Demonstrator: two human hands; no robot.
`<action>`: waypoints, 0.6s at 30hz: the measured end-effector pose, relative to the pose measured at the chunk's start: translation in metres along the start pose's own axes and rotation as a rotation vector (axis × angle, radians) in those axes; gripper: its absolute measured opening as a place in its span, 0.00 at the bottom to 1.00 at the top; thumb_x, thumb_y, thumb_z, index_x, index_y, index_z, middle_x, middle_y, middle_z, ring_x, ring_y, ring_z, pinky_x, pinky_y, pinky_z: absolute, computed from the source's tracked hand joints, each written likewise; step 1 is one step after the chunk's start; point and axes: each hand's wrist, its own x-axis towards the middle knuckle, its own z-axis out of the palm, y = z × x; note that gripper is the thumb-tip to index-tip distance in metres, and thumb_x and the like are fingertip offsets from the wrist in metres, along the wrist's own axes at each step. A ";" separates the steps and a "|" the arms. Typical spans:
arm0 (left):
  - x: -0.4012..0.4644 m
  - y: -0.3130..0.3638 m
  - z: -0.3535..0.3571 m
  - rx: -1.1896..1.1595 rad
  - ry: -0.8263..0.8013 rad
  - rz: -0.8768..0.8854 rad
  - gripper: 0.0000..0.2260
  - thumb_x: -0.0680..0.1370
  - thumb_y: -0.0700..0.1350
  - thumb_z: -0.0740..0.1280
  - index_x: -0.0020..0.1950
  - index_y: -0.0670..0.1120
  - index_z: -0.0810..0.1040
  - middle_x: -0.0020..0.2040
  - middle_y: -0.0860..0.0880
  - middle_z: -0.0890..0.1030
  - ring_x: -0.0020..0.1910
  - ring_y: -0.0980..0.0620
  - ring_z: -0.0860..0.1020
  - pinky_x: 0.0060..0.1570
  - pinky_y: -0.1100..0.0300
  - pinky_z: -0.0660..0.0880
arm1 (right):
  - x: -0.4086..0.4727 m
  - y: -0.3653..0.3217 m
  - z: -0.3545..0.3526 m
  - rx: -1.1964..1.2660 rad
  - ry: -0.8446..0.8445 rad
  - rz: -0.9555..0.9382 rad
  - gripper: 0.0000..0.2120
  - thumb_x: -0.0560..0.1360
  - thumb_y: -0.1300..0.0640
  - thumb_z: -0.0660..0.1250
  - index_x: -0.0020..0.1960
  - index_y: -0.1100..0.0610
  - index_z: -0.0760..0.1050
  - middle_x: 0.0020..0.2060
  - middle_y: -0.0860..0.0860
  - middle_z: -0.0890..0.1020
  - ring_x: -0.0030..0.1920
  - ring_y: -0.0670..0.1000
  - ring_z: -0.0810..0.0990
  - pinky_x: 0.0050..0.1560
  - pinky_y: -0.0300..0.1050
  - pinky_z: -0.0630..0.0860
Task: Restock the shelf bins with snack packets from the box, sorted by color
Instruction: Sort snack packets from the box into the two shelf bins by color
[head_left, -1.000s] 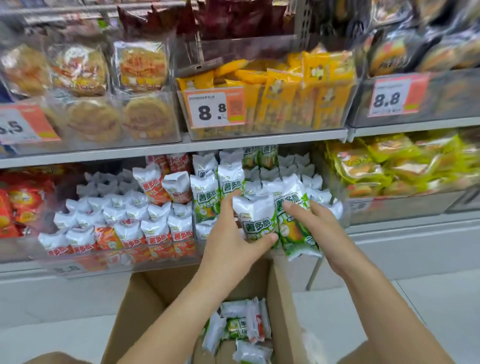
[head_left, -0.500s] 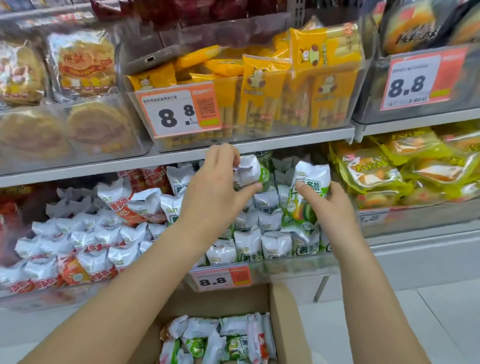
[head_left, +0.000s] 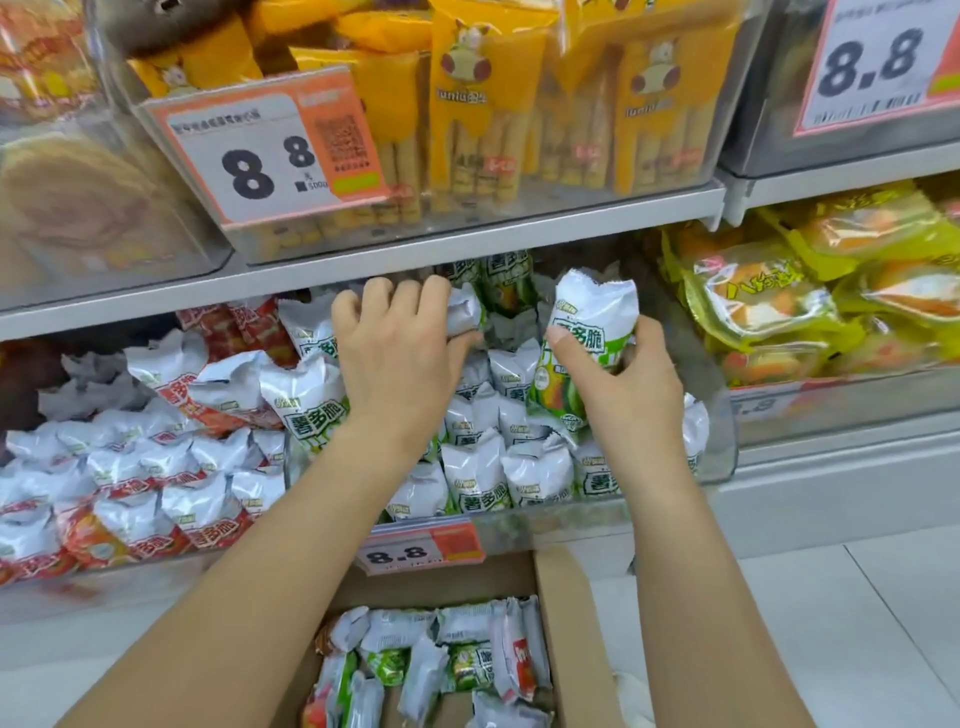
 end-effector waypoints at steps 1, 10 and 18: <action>0.000 0.000 0.002 0.012 -0.005 0.016 0.17 0.71 0.59 0.71 0.47 0.46 0.76 0.38 0.47 0.79 0.42 0.44 0.74 0.47 0.52 0.61 | 0.000 0.000 0.000 -0.001 0.006 0.003 0.18 0.71 0.42 0.71 0.55 0.46 0.69 0.43 0.40 0.79 0.46 0.45 0.79 0.47 0.46 0.74; 0.006 0.005 0.011 0.118 -0.034 0.141 0.11 0.71 0.43 0.71 0.52 0.44 0.79 0.42 0.46 0.78 0.44 0.43 0.75 0.49 0.52 0.64 | 0.001 0.003 0.008 -0.098 0.055 -0.012 0.27 0.71 0.37 0.68 0.64 0.51 0.73 0.59 0.51 0.75 0.60 0.52 0.74 0.53 0.45 0.70; -0.002 -0.001 0.014 0.103 -0.013 0.205 0.09 0.74 0.40 0.62 0.50 0.42 0.80 0.48 0.44 0.79 0.46 0.42 0.75 0.52 0.50 0.65 | -0.001 -0.002 0.009 -0.013 0.075 0.023 0.24 0.73 0.43 0.70 0.65 0.50 0.70 0.49 0.43 0.76 0.54 0.46 0.75 0.50 0.43 0.71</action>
